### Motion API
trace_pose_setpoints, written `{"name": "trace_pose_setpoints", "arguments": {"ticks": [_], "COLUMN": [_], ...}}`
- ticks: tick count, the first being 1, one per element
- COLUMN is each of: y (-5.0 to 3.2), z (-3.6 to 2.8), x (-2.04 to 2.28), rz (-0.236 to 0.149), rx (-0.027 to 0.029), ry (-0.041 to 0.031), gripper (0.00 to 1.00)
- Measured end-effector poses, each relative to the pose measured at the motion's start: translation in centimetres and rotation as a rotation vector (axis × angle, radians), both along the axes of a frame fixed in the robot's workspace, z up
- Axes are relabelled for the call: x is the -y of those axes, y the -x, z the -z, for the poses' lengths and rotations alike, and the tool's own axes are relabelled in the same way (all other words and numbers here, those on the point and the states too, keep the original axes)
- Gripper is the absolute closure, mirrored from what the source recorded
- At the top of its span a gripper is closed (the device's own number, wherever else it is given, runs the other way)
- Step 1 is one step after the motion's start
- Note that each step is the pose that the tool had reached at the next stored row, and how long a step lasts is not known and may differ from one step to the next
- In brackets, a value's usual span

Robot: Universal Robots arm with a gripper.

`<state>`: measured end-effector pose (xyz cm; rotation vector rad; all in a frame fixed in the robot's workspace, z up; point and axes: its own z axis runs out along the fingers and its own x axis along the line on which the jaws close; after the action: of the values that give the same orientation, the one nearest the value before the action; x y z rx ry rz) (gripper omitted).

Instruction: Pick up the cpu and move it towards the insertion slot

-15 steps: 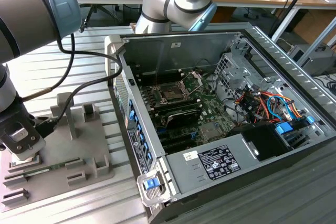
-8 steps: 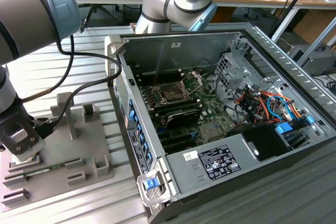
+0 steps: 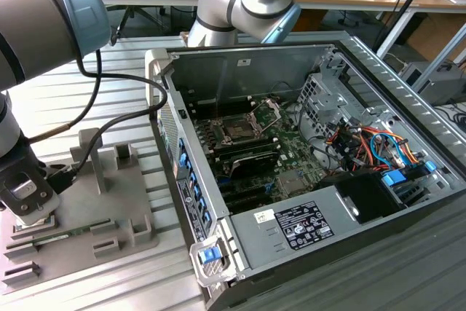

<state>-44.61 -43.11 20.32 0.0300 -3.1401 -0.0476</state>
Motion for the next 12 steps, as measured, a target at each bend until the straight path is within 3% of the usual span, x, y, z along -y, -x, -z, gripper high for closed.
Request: {"name": "trace_pose_setpoints", "arguments": {"ticks": [3, 7, 8, 9, 12], "y": [0.0, 0.0, 0.0, 0.0, 0.0], "z": [0.0, 0.01, 0.01, 0.01, 0.02], "x": [0.0, 0.0, 0.0, 0.0, 0.0], "rz": [0.0, 0.0, 0.0, 0.0, 0.0], "rx": [0.0, 0.0, 0.0, 0.0, 0.0], "ry": [-0.0001, -0.0001, -0.0001, 0.0, -0.0001], "gripper": [0.89, 0.64, 0.52, 0.47, 0.4]}}
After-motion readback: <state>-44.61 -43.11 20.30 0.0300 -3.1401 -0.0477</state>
